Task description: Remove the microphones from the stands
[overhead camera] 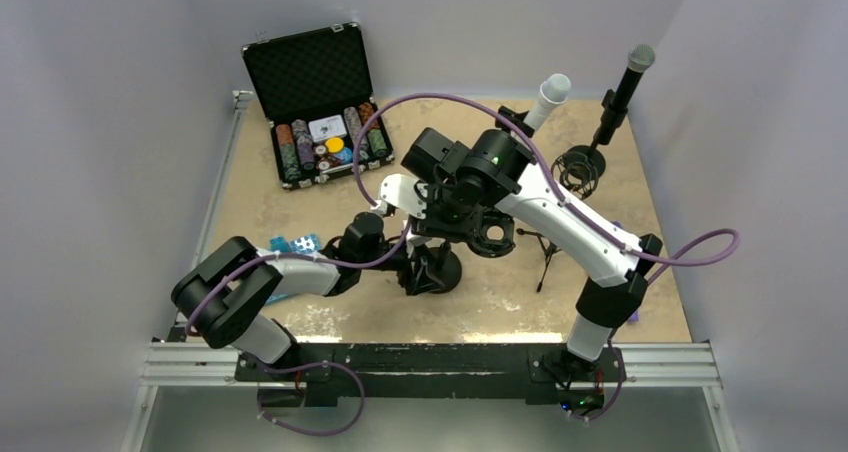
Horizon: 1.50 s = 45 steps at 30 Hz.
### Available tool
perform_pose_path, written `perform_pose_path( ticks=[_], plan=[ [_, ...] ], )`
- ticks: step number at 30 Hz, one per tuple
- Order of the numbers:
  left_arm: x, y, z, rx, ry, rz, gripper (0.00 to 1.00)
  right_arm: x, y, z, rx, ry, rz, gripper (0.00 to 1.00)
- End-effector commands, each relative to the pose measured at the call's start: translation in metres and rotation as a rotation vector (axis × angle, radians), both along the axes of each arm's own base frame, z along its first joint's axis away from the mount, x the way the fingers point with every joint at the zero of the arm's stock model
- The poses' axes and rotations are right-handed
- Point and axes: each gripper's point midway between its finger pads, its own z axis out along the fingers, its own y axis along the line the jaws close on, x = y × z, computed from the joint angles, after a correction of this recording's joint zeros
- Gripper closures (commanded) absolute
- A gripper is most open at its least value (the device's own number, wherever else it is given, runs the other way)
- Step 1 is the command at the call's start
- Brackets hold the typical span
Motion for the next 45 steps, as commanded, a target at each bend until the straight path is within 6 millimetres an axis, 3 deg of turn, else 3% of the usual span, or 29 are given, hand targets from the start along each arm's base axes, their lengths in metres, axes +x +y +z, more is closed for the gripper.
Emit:
perform_pose_path(
  ticks=[1, 5, 10, 17, 19, 23, 27, 33, 35, 45],
  plan=[
    [-0.002, -0.031, 0.035, -0.123, -0.115, -0.099, 0.26, -0.004, -0.015, 0.024, 0.011, -0.044, 0.027, 1.00],
    [-0.002, -0.038, 0.036, -0.130, -0.106, -0.108, 0.29, -0.013, -0.021, 0.000, -0.026, 0.063, -0.007, 1.00],
    [0.005, -0.019, 0.024, -0.065, -0.112, -0.010, 0.25, -0.010, -0.023, -0.030, -0.086, 0.176, -0.071, 1.00],
    [-0.031, 0.018, 0.011, 0.003, -0.112, -0.040, 0.16, -0.004, -0.026, -0.051, -0.098, 0.279, -0.143, 1.00],
    [-0.037, 0.016, 0.014, -0.012, -0.095, -0.070, 0.16, -0.002, -0.026, -0.062, -0.140, 0.297, -0.133, 1.00],
    [-0.028, 0.009, 0.004, -0.008, -0.083, -0.050, 0.17, -0.003, -0.025, -0.088, -0.203, 0.349, -0.135, 1.00],
    [-0.025, 0.003, -0.002, -0.013, -0.071, -0.044, 0.19, 0.008, -0.012, -0.101, -0.232, 0.370, -0.120, 1.00],
    [-0.029, 0.006, 0.001, -0.016, -0.086, -0.054, 0.19, -0.005, -0.017, -0.126, -0.265, 0.427, -0.087, 1.00],
    [-0.029, 0.006, 0.003, -0.020, -0.086, -0.053, 0.19, -0.011, -0.021, -0.131, -0.274, 0.448, -0.100, 1.00],
    [-0.026, 0.008, 0.011, -0.015, -0.100, -0.033, 0.18, 0.002, -0.016, -0.123, -0.247, 0.386, -0.118, 1.00]
  ],
)
